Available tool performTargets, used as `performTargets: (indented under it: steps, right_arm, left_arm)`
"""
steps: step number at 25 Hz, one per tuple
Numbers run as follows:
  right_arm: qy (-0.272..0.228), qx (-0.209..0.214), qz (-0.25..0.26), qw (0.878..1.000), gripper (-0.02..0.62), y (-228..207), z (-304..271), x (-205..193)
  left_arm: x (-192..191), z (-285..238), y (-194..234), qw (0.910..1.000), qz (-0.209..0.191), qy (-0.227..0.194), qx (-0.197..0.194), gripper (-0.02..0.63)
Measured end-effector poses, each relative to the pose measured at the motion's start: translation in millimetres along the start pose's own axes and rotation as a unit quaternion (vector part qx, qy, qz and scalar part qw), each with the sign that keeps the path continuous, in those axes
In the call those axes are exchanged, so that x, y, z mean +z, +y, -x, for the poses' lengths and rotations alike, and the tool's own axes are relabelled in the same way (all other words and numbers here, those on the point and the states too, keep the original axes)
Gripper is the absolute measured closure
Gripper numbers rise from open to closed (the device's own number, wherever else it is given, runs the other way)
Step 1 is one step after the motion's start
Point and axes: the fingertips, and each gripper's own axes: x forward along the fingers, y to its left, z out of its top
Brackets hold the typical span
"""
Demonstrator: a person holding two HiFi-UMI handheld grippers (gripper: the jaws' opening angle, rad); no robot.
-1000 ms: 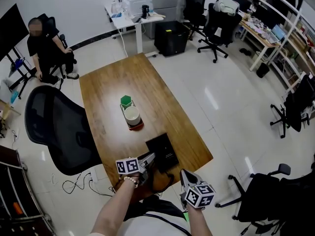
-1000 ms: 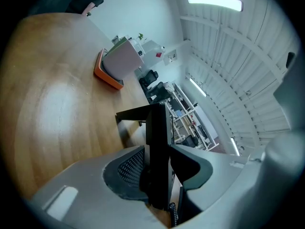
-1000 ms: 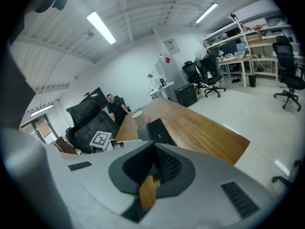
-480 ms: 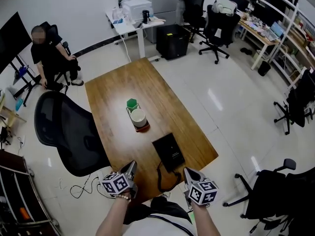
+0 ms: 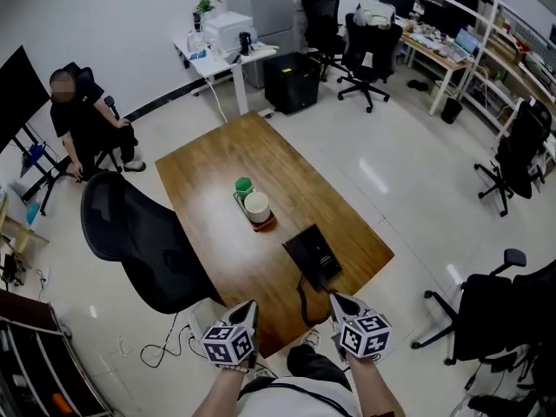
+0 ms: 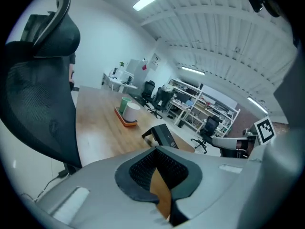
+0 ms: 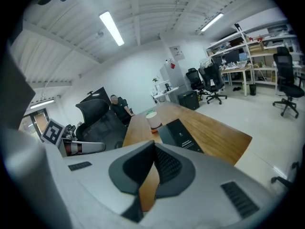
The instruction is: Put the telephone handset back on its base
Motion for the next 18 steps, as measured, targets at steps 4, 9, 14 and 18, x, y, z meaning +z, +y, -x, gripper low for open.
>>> performTargets:
  steps: [4, 9, 14, 18]
  right_arm:
    - [-0.003, -0.011, 0.005, 1.0, 0.592, 33, 12, -11]
    - [-0.015, -0.031, 0.008, 0.999, 0.591, 63, 36, -27]
    - [-0.026, -0.044, -0.006, 0.999, 0.592, 75, 60, -43]
    - [-0.033, -0.058, -0.018, 0.998, 0.592, 81, 79, -59]
  left_arm:
    - [-1, 24, 2, 0.9992, -0.041, -0.001, 0.0, 0.601]
    - [-9, 47, 1, 0.9969, -0.078, 0.008, -0.006, 0.601]
    - [-19, 63, -8, 0.9957, -0.089, 0.005, -0.026, 0.601]
    - [-29, 74, -14, 0.9948, -0.093, 0.007, -0.039, 0.601]
